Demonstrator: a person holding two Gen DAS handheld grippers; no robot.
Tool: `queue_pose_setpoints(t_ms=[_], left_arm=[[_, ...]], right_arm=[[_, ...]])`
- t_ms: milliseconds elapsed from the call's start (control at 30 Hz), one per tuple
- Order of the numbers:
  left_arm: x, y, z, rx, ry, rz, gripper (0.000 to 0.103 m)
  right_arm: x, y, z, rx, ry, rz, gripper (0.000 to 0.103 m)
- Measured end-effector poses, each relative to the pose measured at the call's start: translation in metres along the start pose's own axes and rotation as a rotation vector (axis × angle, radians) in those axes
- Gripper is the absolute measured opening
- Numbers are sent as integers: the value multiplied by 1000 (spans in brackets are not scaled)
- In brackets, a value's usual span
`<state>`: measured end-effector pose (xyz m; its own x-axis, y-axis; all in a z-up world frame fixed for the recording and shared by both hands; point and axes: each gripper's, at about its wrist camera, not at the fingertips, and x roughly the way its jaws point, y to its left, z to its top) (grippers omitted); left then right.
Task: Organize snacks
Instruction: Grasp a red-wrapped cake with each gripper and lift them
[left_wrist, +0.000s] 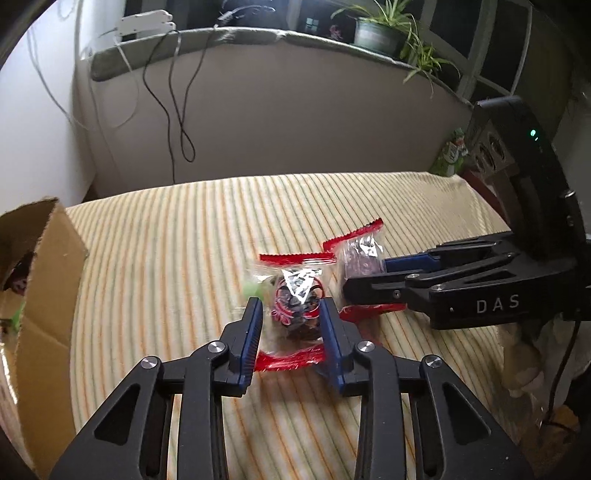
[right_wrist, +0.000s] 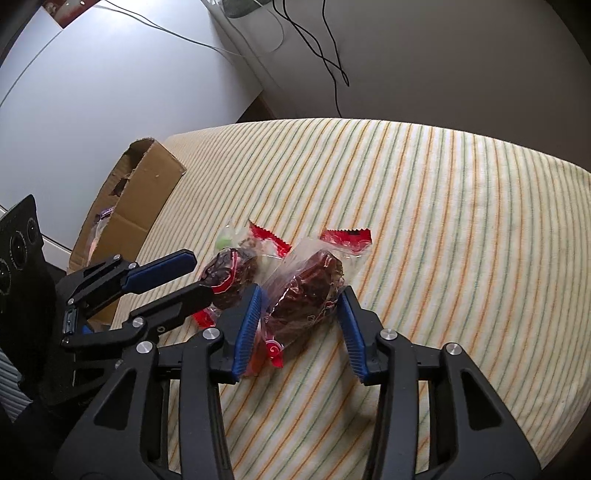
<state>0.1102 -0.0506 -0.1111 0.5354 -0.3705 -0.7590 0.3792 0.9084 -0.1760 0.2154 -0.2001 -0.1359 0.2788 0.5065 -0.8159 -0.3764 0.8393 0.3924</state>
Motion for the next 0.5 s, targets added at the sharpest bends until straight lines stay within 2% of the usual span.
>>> queue_pose_setpoints(t_ms=[200, 500], left_arm=[[15, -10, 8, 35, 30, 2, 34], [22, -4, 6, -9, 25, -22, 33]], right_arm=[[-1, -5, 0, 13, 12, 12, 45], [-8, -13, -5, 22, -6, 40, 42]])
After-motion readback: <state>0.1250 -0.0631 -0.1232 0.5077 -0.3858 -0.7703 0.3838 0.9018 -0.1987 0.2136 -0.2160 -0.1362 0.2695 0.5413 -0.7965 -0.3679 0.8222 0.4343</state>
